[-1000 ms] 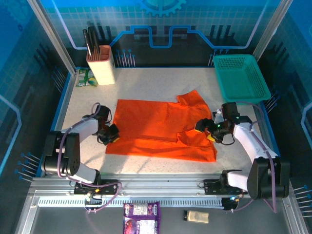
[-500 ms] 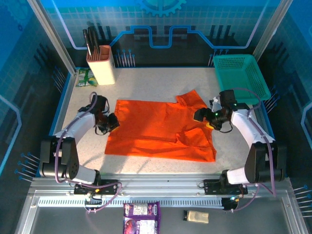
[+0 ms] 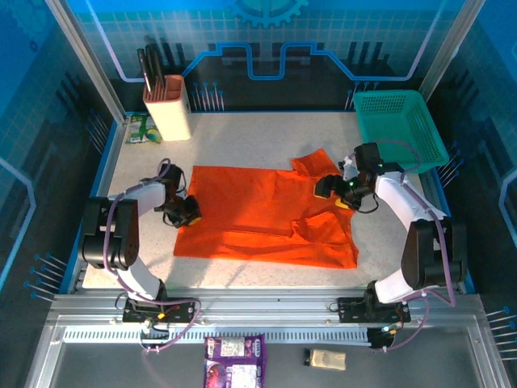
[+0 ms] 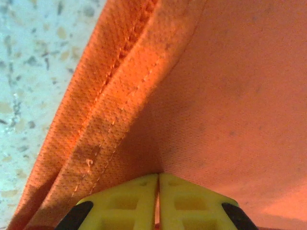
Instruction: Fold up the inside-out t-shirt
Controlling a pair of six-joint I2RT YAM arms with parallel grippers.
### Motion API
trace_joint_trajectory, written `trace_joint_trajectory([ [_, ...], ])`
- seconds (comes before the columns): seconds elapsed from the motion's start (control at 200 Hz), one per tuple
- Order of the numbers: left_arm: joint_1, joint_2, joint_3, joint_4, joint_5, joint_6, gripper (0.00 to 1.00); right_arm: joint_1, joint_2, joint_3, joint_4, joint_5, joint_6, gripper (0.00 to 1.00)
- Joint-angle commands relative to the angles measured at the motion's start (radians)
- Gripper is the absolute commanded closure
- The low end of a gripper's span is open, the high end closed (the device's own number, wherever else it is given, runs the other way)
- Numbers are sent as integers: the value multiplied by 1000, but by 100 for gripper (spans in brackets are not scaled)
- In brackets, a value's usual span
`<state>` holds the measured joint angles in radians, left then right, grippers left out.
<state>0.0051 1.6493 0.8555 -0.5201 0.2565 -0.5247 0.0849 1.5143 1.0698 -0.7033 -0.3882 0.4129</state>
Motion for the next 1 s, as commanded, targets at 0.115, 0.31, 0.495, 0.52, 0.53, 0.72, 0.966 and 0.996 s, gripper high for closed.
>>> trace_joint_trajectory([
  [0.115,35,-62,-42,-11,-18,14,89,11,92,135,-3,18,-107,18],
  [0.31,35,-49,145,-82,-47,61,85,12,288,364,-59,65,-253,27],
  [0.495,35,80,387,-158,-191,187,74,12,489,621,-141,97,-344,37],
  [0.52,36,112,422,-173,-217,205,74,13,512,652,-151,97,-349,38],
  [0.53,36,122,438,-179,-224,211,74,12,522,665,-156,97,-351,38],
  [0.72,41,342,671,-276,-259,327,69,13,665,871,-232,108,-388,41],
  [0.966,41,500,834,-289,-246,407,65,8,806,1057,-290,109,-426,44],
  [0.996,41,516,851,-296,-255,410,65,8,820,1076,-298,109,-429,44],
])
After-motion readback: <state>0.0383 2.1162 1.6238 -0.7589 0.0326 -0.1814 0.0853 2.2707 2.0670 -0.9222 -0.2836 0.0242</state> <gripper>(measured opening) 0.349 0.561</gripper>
